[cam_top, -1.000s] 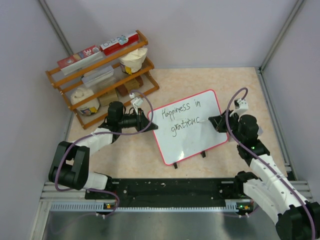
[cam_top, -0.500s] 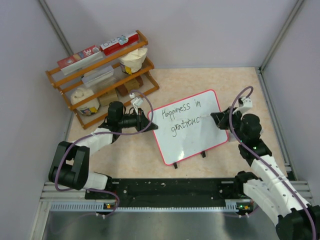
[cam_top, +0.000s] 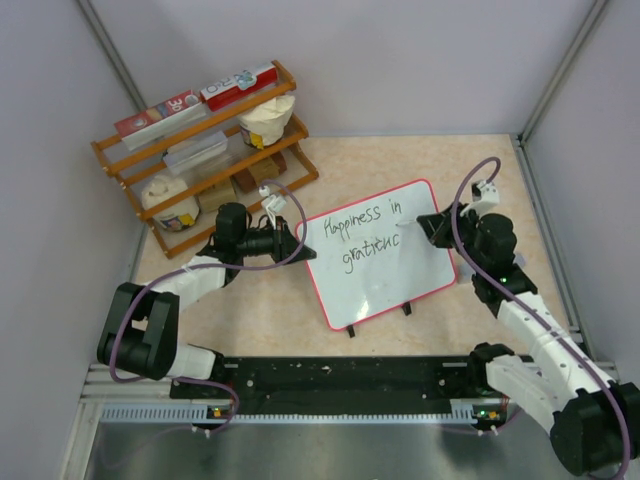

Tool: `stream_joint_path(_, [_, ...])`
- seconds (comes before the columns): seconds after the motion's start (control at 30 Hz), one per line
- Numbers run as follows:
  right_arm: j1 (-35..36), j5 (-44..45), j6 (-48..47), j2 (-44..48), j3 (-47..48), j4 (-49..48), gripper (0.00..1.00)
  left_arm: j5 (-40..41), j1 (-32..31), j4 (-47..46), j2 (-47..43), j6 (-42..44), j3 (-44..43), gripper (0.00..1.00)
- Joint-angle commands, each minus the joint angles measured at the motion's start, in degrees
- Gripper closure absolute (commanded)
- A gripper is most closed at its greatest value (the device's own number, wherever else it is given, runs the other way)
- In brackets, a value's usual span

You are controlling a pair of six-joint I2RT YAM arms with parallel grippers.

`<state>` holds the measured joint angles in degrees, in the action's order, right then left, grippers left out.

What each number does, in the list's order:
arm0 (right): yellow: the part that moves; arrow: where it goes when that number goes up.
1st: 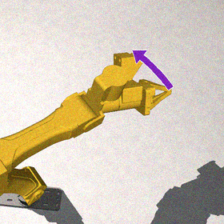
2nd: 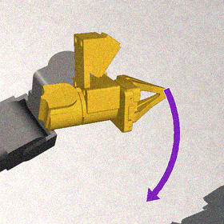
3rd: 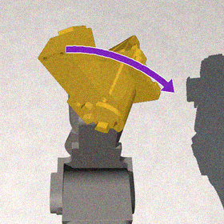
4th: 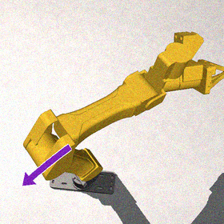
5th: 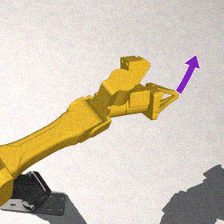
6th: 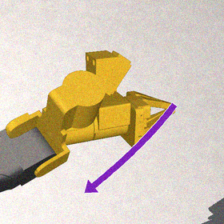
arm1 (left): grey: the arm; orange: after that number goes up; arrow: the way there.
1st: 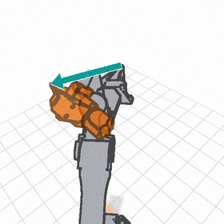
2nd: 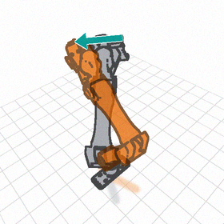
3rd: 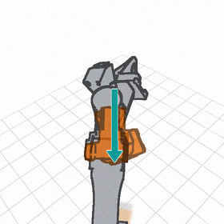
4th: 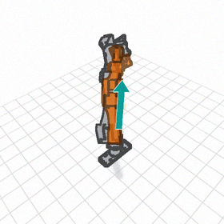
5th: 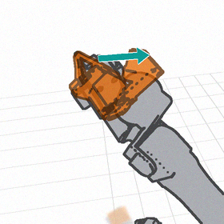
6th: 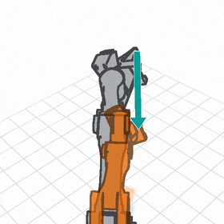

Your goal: Write a sentence on the whiteboard

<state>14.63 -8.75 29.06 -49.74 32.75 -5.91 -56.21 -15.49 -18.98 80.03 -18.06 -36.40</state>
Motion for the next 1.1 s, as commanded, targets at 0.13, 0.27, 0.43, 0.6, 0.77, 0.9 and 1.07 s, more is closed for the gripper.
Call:
stream_joint_path(0.13, [0.48,-0.21,0.12,-0.01,0.74,-2.09,1.0,2.86,-1.48,2.99,1.62,9.1,1.07,1.0])
stream_joint_path(0.27, [0.48,-0.3,-0.49,0.78,-0.23,-0.6,1.0,2.77,-1.48,2.9,1.71,9.19,1.07,1.0])
stream_joint_path(0.43, [0.48,-0.56,-1.02,2.27,-1.11,1.25,1.0,2.94,-1.48,2.99,1.45,9.19,1.16,1.0])
stream_joint_path(0.6, [0.48,-0.92,-1.46,3.42,-2.08,2.74,1.0,2.85,-1.48,3.16,1.54,9.19,0.98,1.0])
stream_joint_path(0.77, [0.48,-1.18,-1.72,4.65,-3.04,3.71,1.0,2.94,-1.48,3.07,1.62,9.19,1.07,1.0])
stream_joint_path(0.9, [0.48,-1.18,-1.9,5.61,-3.83,4.68,1.0,2.94,-1.48,3.07,1.27,9.19,1.16,1.0])
stream_joint_path(1.07, [0.48,-1.35,-2.08,6.4,-4.36,5.47,1.0,2.68,-1.48,3.07,1.18,9.19,1.16,1.0])
